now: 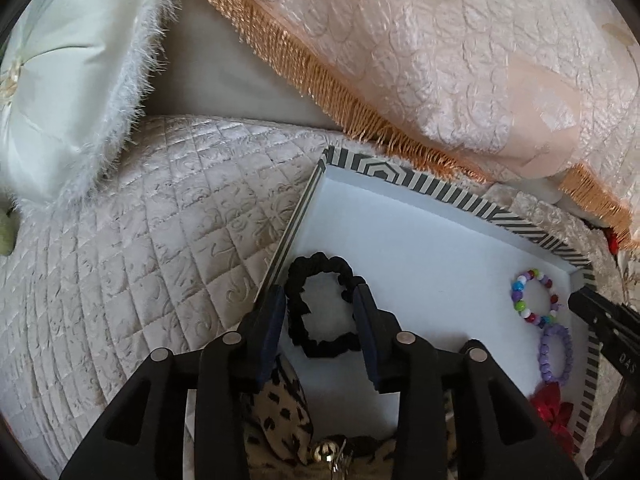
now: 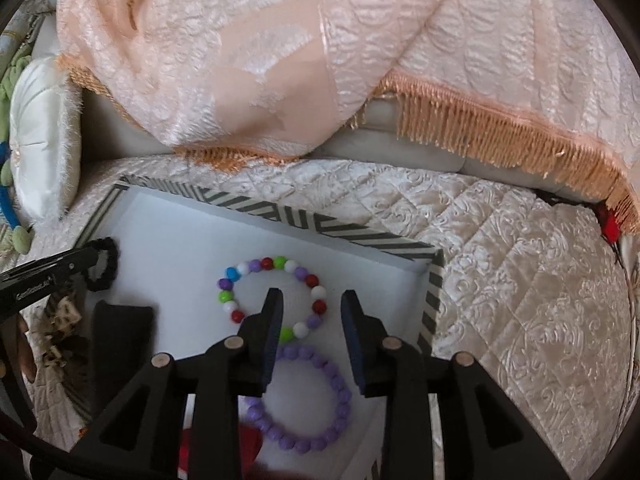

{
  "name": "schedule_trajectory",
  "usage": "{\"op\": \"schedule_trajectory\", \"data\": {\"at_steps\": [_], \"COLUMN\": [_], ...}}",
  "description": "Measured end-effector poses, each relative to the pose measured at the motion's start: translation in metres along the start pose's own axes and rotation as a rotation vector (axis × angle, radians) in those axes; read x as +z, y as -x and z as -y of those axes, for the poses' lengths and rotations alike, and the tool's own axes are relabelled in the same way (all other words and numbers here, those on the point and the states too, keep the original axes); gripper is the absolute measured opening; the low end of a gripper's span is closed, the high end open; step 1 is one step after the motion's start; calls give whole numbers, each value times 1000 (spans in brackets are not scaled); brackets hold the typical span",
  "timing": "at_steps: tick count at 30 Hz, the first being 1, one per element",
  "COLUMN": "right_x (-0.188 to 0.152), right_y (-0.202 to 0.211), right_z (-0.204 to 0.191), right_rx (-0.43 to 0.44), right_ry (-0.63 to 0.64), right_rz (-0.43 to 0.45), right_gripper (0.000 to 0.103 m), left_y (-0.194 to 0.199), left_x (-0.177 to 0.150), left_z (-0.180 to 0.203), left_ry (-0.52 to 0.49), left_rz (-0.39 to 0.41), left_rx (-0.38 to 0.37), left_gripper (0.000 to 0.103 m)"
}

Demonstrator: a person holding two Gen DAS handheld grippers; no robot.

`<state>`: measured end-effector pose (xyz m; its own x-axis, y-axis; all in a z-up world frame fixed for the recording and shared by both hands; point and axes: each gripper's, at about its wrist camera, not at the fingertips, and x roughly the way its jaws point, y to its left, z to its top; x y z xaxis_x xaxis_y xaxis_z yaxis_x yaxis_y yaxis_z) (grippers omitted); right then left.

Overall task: Organize jewelry
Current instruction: 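Withdraw both tools from the tray back over the loose bracelets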

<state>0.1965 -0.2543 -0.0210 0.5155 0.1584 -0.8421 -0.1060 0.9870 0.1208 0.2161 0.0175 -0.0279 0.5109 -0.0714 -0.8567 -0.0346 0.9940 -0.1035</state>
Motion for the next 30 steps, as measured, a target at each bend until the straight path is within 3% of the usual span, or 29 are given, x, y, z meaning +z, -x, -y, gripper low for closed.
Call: {"op": "schedule_trajectory", "data": {"at_steps": [4,17,30], "right_x": [-6,-59,-112], "right_y": [19,74,118], "right_z": [-6,-40,-60], "right_rx": [11,52,74], "right_ry": [6,32,26], "right_rz": [32,63,91], "right_gripper": [45,50,56], "left_y": [19,98,150], "left_x": [-7,-64,-125], "left_z": [-1,7,29], "left_ry": [1,-43,-116], "left_rz": [29,123,196], "left_rx": [23,54,74], "left_gripper": [16,16,16]}}
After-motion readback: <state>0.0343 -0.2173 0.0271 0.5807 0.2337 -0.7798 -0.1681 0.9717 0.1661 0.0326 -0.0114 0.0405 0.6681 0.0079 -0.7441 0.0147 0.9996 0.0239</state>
